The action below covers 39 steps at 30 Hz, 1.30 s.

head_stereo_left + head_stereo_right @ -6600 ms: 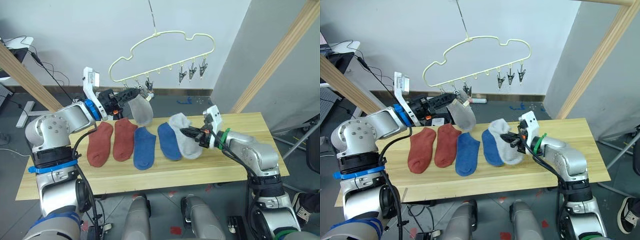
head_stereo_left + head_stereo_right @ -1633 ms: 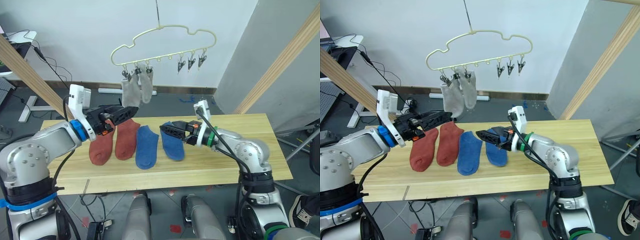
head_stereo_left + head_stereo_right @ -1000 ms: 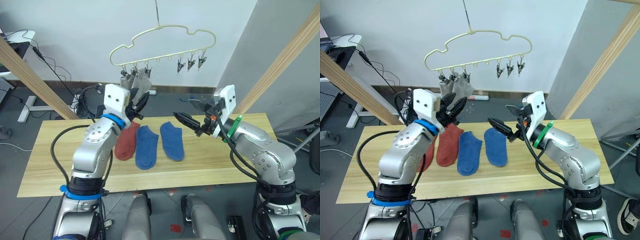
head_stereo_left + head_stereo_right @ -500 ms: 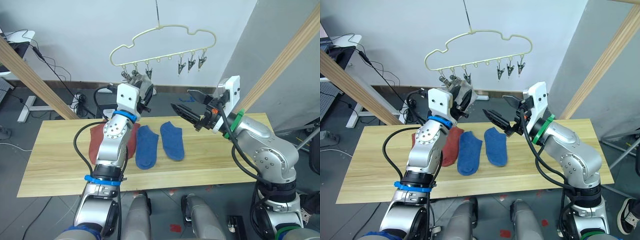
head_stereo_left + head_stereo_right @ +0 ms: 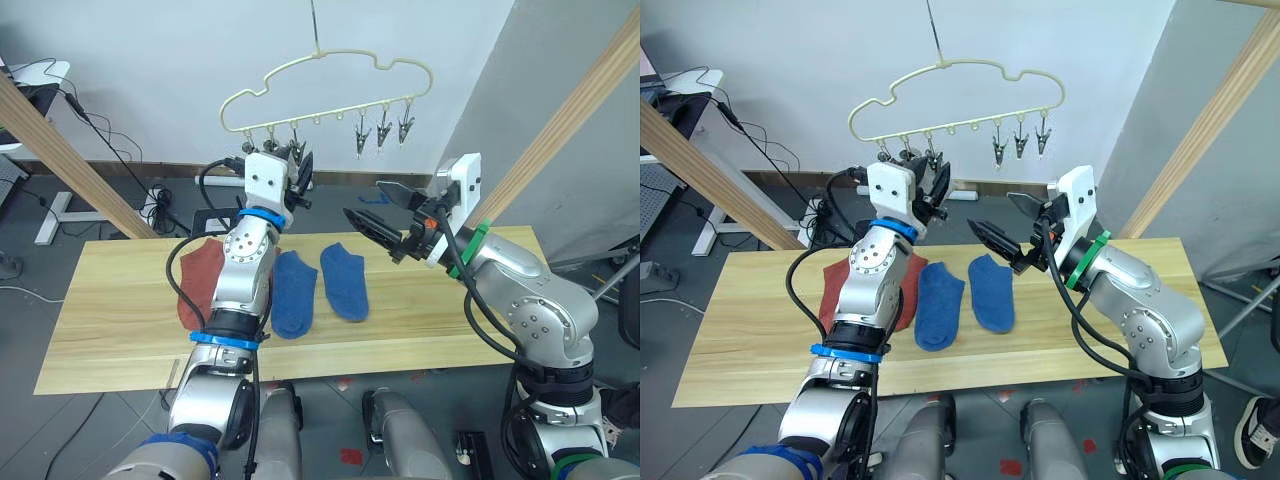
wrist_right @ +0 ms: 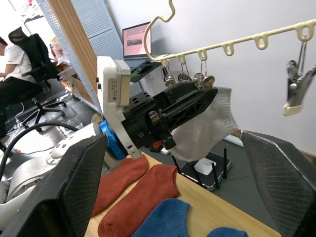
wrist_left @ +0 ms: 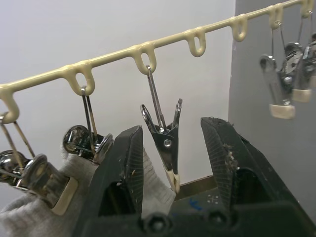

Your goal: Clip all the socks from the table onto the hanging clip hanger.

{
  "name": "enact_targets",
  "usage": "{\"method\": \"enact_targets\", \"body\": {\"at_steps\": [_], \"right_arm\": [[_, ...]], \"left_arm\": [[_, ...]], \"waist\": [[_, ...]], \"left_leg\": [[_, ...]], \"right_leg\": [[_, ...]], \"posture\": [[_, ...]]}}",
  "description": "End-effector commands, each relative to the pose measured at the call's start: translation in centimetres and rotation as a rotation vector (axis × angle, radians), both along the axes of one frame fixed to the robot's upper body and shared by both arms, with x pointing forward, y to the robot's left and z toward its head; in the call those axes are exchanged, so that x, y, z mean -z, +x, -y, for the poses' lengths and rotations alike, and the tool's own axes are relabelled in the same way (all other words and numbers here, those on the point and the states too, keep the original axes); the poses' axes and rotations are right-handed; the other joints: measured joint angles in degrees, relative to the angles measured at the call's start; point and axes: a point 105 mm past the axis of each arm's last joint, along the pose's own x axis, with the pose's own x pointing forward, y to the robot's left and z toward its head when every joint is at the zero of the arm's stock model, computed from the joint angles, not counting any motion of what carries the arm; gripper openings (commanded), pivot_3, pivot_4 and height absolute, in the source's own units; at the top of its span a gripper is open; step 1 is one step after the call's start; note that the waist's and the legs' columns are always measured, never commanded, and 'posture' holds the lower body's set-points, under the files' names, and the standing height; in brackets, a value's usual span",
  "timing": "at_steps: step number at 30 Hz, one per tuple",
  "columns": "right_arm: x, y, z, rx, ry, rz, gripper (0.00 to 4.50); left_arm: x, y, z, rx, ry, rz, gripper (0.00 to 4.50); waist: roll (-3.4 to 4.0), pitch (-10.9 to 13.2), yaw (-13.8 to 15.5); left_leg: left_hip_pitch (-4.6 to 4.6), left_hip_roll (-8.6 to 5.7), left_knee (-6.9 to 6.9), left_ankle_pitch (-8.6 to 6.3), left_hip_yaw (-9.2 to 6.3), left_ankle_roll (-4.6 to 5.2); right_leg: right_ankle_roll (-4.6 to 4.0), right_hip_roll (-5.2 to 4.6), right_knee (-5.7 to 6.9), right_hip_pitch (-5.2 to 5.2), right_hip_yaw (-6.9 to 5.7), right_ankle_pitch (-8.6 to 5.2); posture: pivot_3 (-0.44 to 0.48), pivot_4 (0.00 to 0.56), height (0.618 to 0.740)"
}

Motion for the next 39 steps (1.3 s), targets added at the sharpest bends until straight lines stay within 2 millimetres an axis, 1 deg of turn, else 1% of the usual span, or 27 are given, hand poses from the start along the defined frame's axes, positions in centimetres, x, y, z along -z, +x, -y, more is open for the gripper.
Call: {"method": "enact_targets", "body": {"at_steps": [1,5,12,21,39], "right_arm": [[-1.0,-0.6,0.2,-0.004,0.028,0.044,4.5],[-1.1,-0.6,0.3,0.0,0.028,0.046,4.5],[-1.3,-0.6,0.2,0.002,0.033,0.051,4.5],[-1.4,-0.5,0.3,0.01,0.035,0.051,4.5],[-1.5,-0.3,0.5,0.026,0.041,0.052,4.5]], "left_arm": [[-1.7,-0.1,0.6,0.002,-0.017,0.066,2.04],[-1.9,0.1,1.0,0.009,-0.023,0.07,2.04],[-2.8,0.6,0.9,0.0,-0.034,0.085,2.04],[-2.5,0.8,1.0,0.011,-0.02,0.075,2.04],[-2.6,1.2,0.8,0.007,-0.009,0.067,2.04]], "waist": [[0.0,0.0,0.0],[0.0,0.0,0.0],[0.0,0.0,0.0],[0.0,0.0,-0.1],[0.0,0.0,-0.2]], "left_leg": [[0.0,0.0,0.0,0.0,0.0,0.0],[0.0,0.0,0.03,0.0,0.0,0.0],[0.01,-0.01,0.12,0.01,-0.01,0.01],[0.03,-0.01,0.17,0.02,-0.01,0.02],[0.04,-0.02,0.2,0.03,-0.01,0.03]], "right_leg": [[0.0,0.0,0.01,0.0,0.0,0.0],[0.0,0.0,0.03,0.0,0.0,0.0],[0.0,0.0,0.19,-0.01,0.0,0.0],[0.0,0.0,0.32,-0.01,0.0,0.0],[0.0,0.0,0.38,-0.01,0.0,0.0]], "posture": [[-0.077,0.267,0.74],[-0.083,0.266,0.74],[-0.083,0.266,0.74],[-0.09,0.267,0.74],[-0.092,0.267,0.74]]}}
